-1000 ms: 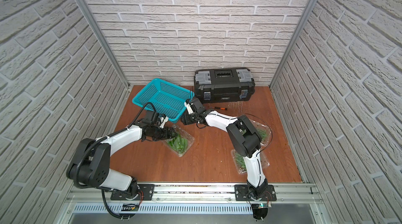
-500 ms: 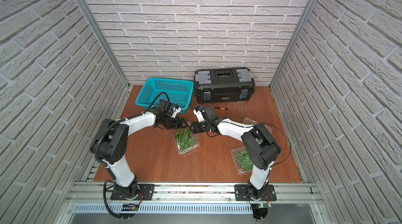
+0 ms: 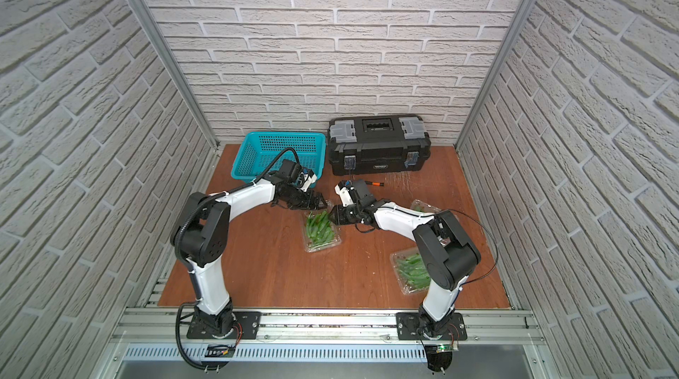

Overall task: Take small green peppers out of containers
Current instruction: Move the packing box to the center of the board.

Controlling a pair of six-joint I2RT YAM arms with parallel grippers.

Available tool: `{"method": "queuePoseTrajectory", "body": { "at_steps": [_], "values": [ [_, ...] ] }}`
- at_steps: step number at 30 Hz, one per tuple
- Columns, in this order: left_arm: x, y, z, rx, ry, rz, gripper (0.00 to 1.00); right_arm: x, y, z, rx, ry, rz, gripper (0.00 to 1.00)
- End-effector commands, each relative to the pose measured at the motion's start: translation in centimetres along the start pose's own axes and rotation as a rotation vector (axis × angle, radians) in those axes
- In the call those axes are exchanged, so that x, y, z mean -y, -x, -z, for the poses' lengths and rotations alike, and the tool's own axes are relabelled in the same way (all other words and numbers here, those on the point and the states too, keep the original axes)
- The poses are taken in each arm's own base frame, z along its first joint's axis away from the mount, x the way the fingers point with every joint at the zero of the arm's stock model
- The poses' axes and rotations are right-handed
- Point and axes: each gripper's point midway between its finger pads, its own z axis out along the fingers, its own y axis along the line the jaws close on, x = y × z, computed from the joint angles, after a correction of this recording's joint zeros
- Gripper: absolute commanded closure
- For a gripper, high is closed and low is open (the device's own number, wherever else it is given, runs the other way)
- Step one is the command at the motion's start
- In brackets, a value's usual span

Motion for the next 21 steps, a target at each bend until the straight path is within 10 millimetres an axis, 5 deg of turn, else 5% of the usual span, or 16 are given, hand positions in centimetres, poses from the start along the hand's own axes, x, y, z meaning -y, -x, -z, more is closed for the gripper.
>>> {"method": "queuePoseTrajectory", "body": {
  "at_steps": [1, 11, 21],
  "values": [
    [0.7, -1.8, 2.2, -0.018, 0.014, -0.029, 0.05, -1.2, 2.0, 1.7, 0.078, 0.061, -0.004, 0.58],
    [0.8, -5.2, 4.9, -0.079, -0.013, 0.014, 0.03, 0.7, 3.3, 3.3, 0.131, 0.079, -0.067, 0.58],
    [1.5, -10.6, 5.5, -0.255, -0.079, 0.080, 0.03, 2.8, 2.1, 2.3, 0.064, -0.014, -0.058, 0.60]
  ]
}}
